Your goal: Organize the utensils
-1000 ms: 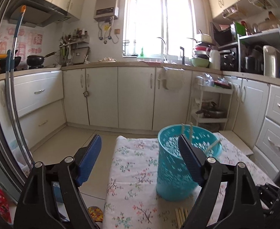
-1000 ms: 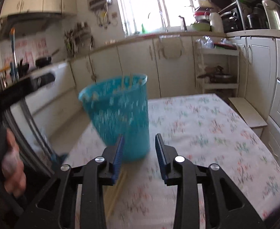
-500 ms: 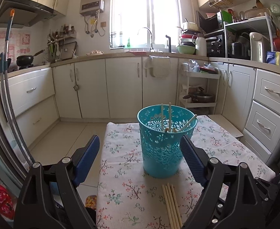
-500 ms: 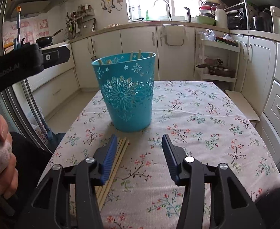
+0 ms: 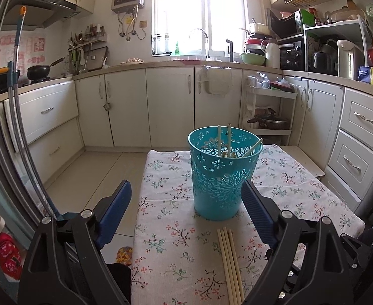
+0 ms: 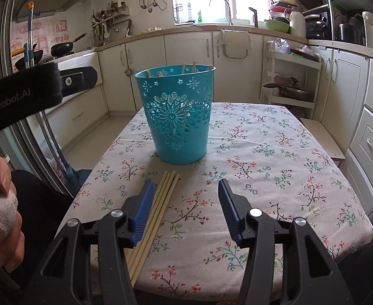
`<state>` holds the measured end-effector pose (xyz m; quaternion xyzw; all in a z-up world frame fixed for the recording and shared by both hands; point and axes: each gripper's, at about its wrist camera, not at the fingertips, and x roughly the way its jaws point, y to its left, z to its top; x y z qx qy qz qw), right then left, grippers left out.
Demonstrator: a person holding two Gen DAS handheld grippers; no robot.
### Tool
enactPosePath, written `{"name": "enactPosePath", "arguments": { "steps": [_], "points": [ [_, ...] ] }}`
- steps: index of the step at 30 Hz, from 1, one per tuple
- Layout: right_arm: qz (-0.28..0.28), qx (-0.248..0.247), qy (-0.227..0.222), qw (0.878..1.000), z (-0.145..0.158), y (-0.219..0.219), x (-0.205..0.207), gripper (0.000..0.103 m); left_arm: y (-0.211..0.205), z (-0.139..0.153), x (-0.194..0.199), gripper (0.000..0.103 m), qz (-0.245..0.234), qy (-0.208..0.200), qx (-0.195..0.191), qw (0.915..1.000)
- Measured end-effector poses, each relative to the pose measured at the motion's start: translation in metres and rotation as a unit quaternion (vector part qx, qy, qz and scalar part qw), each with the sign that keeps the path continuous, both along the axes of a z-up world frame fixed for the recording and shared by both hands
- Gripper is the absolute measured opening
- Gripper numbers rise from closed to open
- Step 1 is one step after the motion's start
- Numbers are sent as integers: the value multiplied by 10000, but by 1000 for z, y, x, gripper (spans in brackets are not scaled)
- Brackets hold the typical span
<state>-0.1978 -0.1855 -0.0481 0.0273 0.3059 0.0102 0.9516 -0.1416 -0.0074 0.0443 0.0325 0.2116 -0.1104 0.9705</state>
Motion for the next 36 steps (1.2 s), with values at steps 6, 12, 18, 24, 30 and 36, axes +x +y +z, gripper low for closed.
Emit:
{"name": "enactPosePath", "arguments": {
  "steps": [6,12,18,24,30,36],
  "points": [
    [52,-25,30,10000,1,5,-6,53,1,0,-6,84,-15,123,-20,9999],
    [82,-39,62,9999,1,9,-13,54,1,-2,-12,85,-15,257,4,9997],
    [110,15,133,9999,1,11,-19,56,-2,-4,-17,85,-73,381,56,9992],
    [150,38,257,9995,0,12,-27,61,-5,-7,-24,85,-190,507,137,9984],
    [150,-31,380,9992,-2,14,-29,64,-7,-11,-28,86,-310,709,119,9969],
    [173,-183,516,9984,-2,19,-32,65,-4,-14,-27,86,-321,881,-20,9956]
  ]
}}
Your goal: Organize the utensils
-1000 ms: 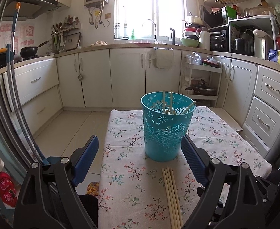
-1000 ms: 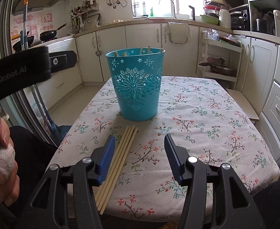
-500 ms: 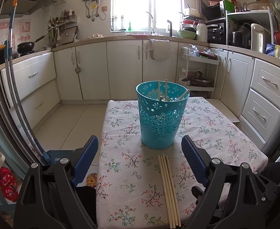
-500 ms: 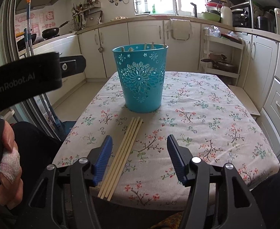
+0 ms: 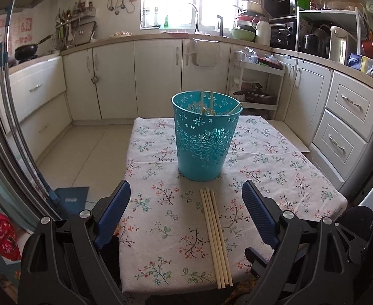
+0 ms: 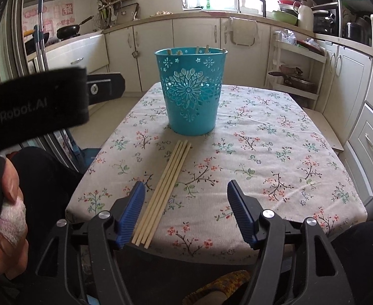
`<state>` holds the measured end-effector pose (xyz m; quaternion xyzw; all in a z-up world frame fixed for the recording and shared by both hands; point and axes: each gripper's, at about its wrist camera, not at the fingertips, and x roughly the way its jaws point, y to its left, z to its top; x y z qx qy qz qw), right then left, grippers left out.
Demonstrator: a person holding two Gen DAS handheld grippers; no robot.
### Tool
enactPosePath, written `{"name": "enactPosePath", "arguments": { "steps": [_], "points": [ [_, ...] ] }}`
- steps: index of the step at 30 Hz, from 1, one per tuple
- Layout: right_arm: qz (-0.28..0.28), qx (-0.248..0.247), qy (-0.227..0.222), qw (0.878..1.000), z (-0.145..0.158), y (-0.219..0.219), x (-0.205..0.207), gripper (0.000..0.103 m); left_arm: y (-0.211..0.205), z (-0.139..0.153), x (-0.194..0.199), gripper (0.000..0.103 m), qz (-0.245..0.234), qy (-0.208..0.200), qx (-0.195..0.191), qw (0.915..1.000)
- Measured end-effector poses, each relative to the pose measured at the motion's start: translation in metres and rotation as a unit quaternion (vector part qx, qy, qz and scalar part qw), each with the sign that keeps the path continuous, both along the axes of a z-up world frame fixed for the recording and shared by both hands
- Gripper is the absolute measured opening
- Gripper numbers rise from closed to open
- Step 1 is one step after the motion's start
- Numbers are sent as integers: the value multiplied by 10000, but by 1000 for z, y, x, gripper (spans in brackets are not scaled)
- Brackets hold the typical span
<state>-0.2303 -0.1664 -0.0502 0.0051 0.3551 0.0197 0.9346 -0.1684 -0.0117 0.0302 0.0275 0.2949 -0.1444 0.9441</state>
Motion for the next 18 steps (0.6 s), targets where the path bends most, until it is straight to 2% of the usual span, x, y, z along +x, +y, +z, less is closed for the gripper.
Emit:
{"name": "enactPosePath", "arguments": {
  "steps": [7,18],
  "points": [
    [-96,-216,188,9995,-2,1,-4,68,-4,-4,-4,86,-111,235,-56,9996],
    [-196,-224,294,9991,-3,-3,-4,71,-8,-10,-11,86,-157,457,-111,9988]
  ]
}}
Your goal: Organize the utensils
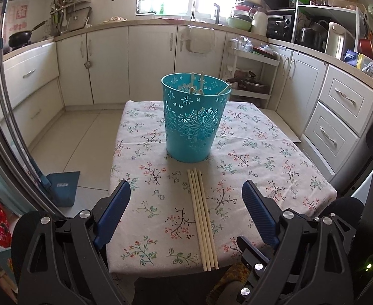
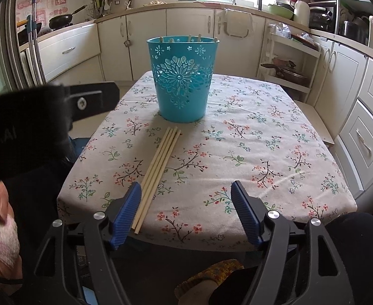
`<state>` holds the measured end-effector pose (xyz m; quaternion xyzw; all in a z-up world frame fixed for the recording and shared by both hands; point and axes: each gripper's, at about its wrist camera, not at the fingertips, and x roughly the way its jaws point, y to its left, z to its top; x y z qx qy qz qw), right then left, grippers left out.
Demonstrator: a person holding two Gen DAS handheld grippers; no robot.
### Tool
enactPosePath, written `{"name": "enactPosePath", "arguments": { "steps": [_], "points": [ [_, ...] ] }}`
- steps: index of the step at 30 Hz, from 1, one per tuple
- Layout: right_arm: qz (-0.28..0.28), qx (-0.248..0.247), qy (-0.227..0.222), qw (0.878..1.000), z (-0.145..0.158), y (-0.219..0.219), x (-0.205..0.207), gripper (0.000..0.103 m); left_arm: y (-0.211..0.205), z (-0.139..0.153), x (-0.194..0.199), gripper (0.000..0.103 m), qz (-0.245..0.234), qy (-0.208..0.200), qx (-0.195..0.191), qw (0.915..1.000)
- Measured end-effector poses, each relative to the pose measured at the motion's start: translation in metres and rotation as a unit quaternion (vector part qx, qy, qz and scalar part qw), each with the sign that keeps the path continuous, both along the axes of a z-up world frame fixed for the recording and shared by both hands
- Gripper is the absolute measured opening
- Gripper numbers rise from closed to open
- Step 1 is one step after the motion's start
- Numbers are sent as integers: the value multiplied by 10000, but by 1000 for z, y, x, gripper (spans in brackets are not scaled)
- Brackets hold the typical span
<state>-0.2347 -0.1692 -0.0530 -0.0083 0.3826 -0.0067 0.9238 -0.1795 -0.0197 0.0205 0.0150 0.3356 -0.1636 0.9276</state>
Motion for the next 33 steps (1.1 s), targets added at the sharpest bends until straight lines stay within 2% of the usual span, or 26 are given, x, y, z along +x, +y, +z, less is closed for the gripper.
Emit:
{"name": "enactPosePath", "arguments": {
  "steps": [14,24,33],
  "points": [
    [43,45,-93,9999,6,2,-5,73,0,1,-8,86,-55,142,-121,9998],
    [16,-124,-270,9996,12,4,-11,74,-4,0,-14,86,-153,295,-214,9992],
    [11,-221,-401,9989,16,2,-16,76,1,0,-17,86,-271,452,-511,9973]
  ]
}}
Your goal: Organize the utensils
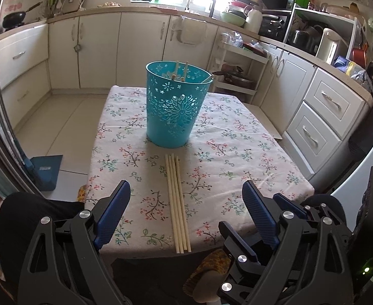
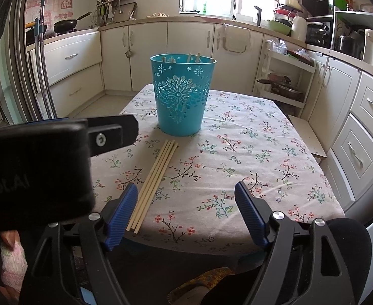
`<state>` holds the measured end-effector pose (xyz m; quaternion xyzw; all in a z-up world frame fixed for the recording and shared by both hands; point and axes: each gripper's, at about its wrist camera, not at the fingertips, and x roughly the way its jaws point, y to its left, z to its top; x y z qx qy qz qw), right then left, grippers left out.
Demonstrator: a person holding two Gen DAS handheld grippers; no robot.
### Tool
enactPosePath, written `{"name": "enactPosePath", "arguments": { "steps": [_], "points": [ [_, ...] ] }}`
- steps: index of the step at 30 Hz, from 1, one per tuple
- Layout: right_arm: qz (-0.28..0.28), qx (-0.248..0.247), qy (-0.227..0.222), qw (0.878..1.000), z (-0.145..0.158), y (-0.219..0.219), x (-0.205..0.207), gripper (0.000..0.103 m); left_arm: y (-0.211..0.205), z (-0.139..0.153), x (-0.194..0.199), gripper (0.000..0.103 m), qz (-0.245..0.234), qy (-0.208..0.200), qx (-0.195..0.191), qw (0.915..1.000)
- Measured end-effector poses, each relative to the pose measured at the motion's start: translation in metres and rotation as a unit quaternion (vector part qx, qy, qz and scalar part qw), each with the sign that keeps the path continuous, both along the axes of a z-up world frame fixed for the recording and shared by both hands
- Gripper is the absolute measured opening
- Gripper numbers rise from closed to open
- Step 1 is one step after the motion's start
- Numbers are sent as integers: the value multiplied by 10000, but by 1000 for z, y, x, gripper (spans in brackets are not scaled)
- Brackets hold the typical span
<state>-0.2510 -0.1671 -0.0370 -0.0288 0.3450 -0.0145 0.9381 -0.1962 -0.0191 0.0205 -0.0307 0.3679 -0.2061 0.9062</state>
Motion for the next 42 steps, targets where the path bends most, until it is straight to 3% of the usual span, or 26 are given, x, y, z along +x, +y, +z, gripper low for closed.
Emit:
{"name": "enactPosePath", "arguments": {
  "steps": [18,31,37,42],
  "points": [
    [-167,-408,-8,9990,3,-1,-7,76,2,-2,-3,86,131,-68,82,9999],
    [-229,-540,98,9982,6,-10,-10,81,34,-15,32,88,1109,-236,457,9925],
    [-35,-375,43,9993,8,-7,-11,84,34,6,14,88,1204,-1035,382,9866],
    [11,-347,199,9992,3,-7,-5,84,21,31,-13,92,878,-1820,428,9784]
  ]
}}
